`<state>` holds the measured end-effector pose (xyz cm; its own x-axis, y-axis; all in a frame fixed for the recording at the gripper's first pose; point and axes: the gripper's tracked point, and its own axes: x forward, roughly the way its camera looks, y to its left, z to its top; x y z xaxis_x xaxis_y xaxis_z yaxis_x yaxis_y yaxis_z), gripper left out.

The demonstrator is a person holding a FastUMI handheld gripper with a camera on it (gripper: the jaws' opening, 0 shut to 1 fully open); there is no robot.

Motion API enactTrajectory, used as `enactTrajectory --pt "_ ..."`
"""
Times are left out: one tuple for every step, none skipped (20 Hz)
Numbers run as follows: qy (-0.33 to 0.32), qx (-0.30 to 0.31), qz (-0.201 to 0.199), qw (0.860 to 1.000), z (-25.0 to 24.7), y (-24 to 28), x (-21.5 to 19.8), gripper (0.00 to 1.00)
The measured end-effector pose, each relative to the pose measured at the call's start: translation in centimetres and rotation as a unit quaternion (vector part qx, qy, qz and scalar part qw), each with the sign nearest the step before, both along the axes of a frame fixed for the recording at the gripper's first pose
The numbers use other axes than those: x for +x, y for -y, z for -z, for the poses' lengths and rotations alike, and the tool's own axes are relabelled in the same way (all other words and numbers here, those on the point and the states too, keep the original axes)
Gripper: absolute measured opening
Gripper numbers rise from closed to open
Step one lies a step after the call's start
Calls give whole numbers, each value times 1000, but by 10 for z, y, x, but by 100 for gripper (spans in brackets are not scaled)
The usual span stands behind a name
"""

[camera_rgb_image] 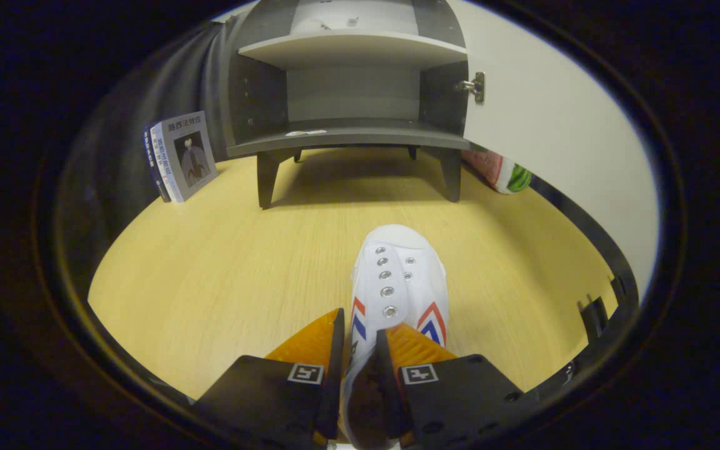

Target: Open the shoe cabinet door, grab the shoes and put them into the shoe cabinet, then close the shoe cabinet door.

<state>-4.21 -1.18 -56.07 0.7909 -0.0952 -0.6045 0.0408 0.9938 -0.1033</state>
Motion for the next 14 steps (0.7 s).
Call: enactTrajectory --pt "8 -4 0 1000 0 0 -2 31" --pt "16 -2 6 1000 4 2 4 31" --pt "19 4 12 1000 2 1 2 25" --pt "18 13 13 1000 0 1 -1 20" --pt "15 18 14 1000 0 1 -1 20" --pt "16 24 7 1000 0 -2 -1 20" --pt "16 27 4 999 -4 -5 -6 20" --pt "14 25 2 1000 1 -3 0 6" --pt "12 25 -2 1000 3 -3 -1 6" --pt "13 27 -2 1000 1 -4 -1 6" --pt "12 33 -3 999 -1 -4 -1 5" --pt "11 40 -3 999 1 -4 0 3" --pt "11 44 -1 999 0 -4 0 3" --pt "11 42 -2 999 0 -4 0 3"
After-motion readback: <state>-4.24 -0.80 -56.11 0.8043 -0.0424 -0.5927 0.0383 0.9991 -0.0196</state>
